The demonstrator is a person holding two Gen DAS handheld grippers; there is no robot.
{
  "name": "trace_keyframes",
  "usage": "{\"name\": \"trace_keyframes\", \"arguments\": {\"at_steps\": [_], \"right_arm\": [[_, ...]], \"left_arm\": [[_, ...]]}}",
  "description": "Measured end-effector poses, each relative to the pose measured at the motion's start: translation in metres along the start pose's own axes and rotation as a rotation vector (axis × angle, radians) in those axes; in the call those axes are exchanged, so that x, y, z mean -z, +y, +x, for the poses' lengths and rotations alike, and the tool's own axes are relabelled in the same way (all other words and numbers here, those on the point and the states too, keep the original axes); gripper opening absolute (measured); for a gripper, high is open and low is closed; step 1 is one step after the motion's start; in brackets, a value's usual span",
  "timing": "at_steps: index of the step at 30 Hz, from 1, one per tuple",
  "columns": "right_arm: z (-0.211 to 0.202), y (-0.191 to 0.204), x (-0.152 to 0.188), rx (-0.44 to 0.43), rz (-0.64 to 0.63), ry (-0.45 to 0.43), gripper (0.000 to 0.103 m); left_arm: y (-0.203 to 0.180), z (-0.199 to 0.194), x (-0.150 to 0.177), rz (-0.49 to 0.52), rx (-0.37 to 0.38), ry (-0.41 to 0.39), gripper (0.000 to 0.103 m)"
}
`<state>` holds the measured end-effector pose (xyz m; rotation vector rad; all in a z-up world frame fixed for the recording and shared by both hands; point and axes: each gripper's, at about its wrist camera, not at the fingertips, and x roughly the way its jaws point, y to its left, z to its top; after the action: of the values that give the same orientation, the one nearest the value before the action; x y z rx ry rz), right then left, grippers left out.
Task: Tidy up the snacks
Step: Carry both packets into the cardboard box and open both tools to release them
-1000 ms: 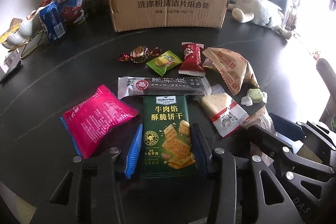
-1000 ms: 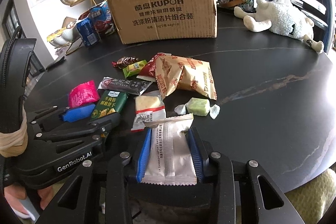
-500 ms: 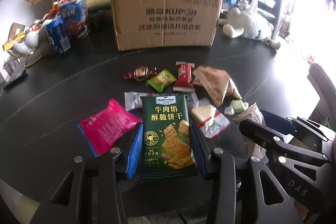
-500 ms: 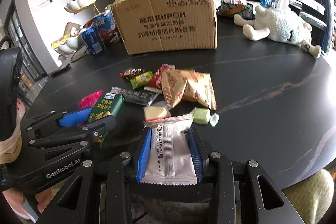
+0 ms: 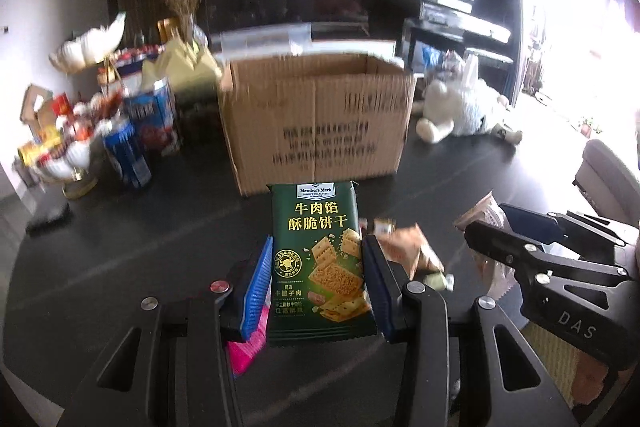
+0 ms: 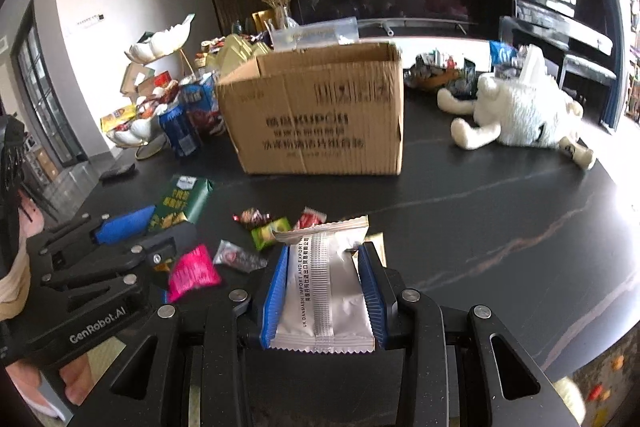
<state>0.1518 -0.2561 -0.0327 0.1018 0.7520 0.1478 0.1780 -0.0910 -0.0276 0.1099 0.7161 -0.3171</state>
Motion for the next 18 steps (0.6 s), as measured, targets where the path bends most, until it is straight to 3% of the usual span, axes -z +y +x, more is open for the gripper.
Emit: {"name": "trace_keyframes", "arguments": {"at_steps": [7,18], "right_arm": [[-0.005,0.004,-0.042,-0.008,-0.040,-0.041,0.037],[0.015,-0.003,-0.099,-0.033,-0.003,-0.081,0.037]], "left_arm": [[0.010,-0.010,-0.033,-0.019,0.006,-0.043,0.044],[0.026,0.005,-0.085,-0.017,0.024,-0.028,0.044]]}}
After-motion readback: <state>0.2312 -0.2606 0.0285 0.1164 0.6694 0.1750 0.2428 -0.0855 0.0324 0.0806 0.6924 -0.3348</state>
